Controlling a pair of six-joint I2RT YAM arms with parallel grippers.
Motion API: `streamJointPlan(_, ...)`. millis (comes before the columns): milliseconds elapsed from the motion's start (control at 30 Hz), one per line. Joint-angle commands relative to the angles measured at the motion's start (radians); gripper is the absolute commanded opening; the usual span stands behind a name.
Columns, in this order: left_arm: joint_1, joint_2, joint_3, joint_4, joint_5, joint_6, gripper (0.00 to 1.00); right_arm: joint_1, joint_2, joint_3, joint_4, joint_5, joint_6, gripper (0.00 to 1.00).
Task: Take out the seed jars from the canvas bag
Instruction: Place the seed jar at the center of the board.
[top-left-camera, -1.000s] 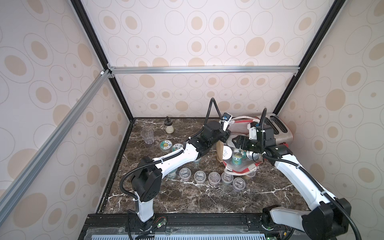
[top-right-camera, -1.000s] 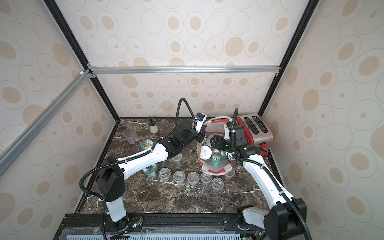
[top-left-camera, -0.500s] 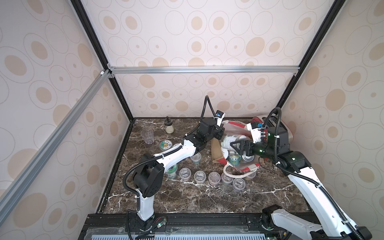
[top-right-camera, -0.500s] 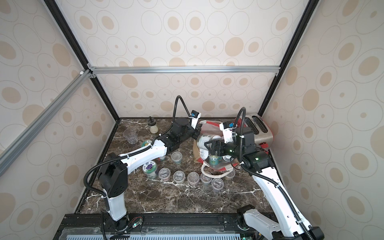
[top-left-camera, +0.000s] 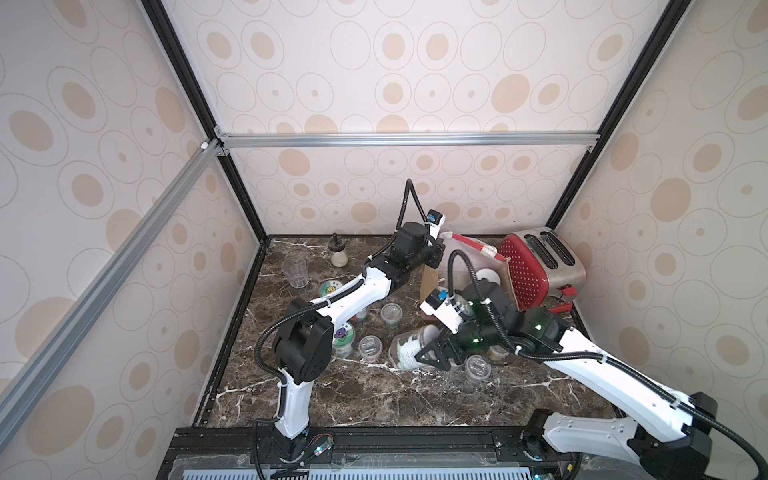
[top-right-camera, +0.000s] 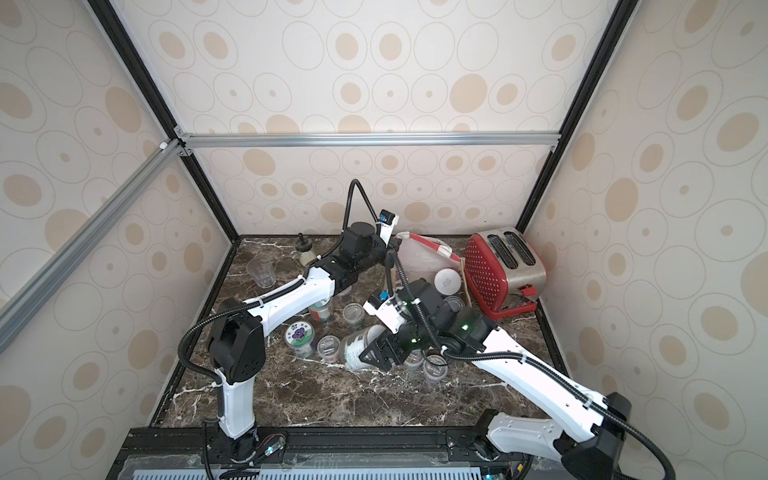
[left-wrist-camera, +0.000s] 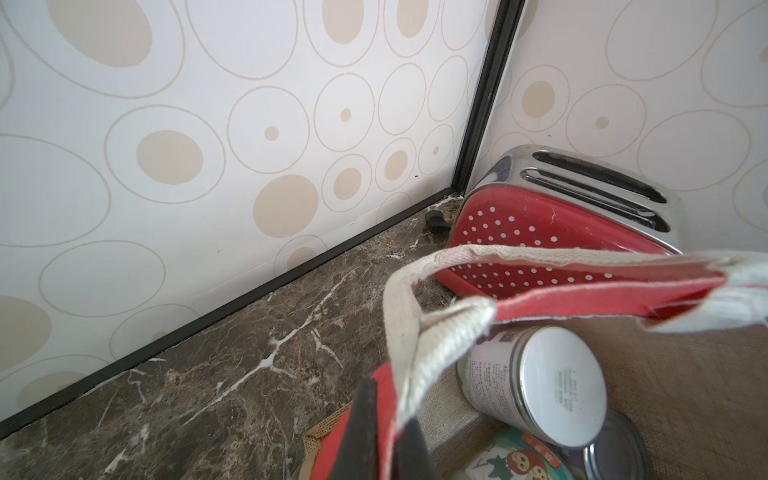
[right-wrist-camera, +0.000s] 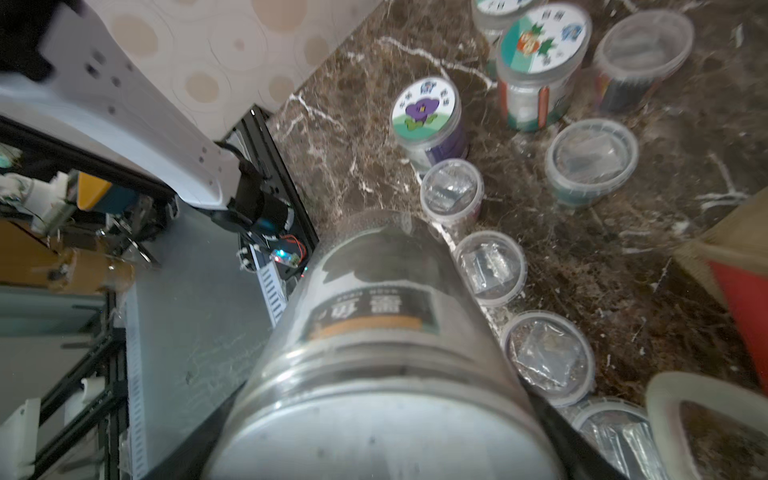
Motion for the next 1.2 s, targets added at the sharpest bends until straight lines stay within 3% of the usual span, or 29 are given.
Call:
streamJointPlan(0, 0.026, -0.012, 0.113, 0.095, 0.011, 0.02, 0.0, 0.065, 0.047, -0.004, -0.068, 0.125, -0.046, 0.71)
streamJointPlan(200, 0.026, -0.018, 0.108, 0.107, 0.029, 0.023, 0.0, 0.142, 0.122, -0.025, -0.151, 0.244, -0.05, 0.7)
streamJointPlan(500, 0.027, -0.086, -0.01, 0.183, 0.036, 0.006, 0.0, 0.187, 0.213, -0.061, -0.188, 0.364, -0.035, 0.73)
streamJointPlan(567, 0.025, -0.096, -0.027, 0.195, 0.041, 0.004, 0.0, 0.194, 0.236, -0.061, -0.185, 0.374, -0.035, 0.78)
streamJointPlan(600, 0.026, -0.101, -0.036, 0.199, 0.042, 0.002, 0.0, 0.196, 0.244, -0.062, -0.184, 0.378, -0.035, 0.84)
streamJointPlan(633, 0.027, -0.107, -0.045, 0.204, 0.047, 0.0, 0.0, 0.199, 0.249, -0.059, -0.186, 0.379, -0.037, 0.98)
streamJointPlan(667, 0.026, -0.112, -0.054, 0.204, 0.049, 0.0, 0.0, 0.2, 0.248, -0.057, -0.189, 0.384, -0.035, 1.0)
streamJointPlan(867, 0.027, -0.143, -0.11, 0.259, 0.084, -0.015, 0.0, 0.2, 0.159, -0.022, -0.211, 0.4, -0.008, 1.0)
streamJointPlan(1033, 0.018, -0.188, -0.169, 0.312, 0.104, -0.026, 0.0, 0.185, 0.015, 0.032, -0.208, 0.568, 0.052, 1.0)
streamJointPlan(1167, -0.005, -0.213, -0.202, 0.324, 0.077, -0.011, 0.0, 0.1, -0.057, 0.083, -0.172, 0.689, 0.107, 1.0)
